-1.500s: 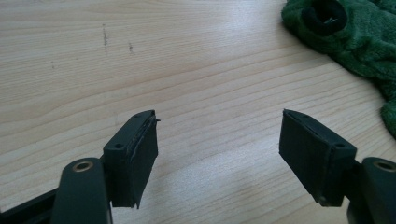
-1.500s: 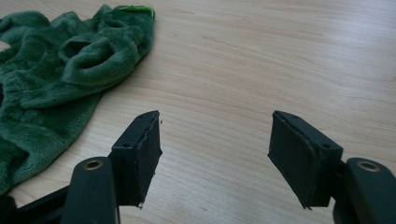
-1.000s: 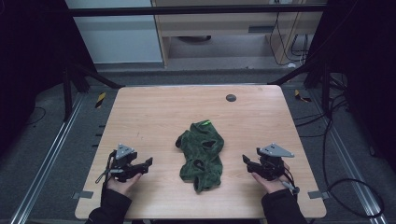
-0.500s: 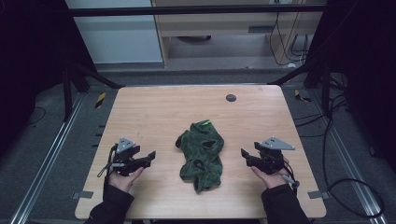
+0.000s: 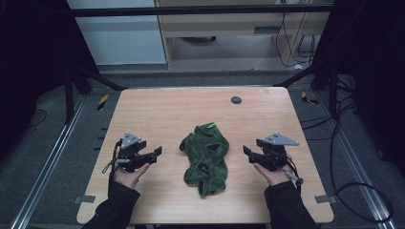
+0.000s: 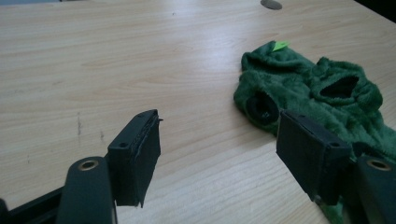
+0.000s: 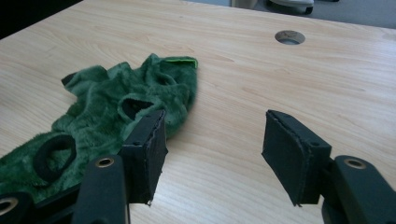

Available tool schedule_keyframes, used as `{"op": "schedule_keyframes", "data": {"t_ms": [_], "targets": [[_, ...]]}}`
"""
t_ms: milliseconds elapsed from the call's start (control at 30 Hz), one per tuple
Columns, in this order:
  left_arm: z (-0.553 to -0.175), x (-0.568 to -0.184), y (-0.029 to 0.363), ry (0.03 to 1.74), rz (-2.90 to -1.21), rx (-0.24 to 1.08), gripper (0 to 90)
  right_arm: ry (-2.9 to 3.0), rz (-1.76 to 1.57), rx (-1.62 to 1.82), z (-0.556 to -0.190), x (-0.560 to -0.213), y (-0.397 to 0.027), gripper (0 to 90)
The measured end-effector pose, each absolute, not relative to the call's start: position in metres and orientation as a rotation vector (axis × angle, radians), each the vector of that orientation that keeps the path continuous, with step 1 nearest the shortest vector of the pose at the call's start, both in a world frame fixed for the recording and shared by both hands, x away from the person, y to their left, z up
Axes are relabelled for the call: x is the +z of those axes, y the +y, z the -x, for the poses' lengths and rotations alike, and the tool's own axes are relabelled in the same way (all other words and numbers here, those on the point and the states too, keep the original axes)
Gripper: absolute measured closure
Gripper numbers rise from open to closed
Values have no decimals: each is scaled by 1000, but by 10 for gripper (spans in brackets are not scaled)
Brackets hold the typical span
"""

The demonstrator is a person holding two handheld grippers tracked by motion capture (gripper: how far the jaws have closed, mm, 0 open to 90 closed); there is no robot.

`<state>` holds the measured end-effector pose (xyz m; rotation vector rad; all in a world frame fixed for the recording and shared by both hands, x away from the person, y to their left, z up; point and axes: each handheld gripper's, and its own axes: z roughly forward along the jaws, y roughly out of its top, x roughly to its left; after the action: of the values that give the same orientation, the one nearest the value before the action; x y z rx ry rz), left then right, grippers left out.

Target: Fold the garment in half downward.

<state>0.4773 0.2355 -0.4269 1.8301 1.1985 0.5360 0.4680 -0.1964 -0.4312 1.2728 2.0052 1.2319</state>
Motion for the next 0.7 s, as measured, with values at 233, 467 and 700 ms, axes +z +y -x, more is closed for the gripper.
{"op": "schedule_keyframes", "data": {"t_ms": [233,467,700], "targets": [[-485,-421,228,1176,-1823,534,302,2017,-1250,1234,-477,-424,-187,402],[-495,-416,219,1166,-1823,531,315,2026,-1244,1246,-490,-418,-176,411],[-507,-417,207,1156,-1835,533,317,2033,-1255,1249,-501,-416,-169,416]]}}
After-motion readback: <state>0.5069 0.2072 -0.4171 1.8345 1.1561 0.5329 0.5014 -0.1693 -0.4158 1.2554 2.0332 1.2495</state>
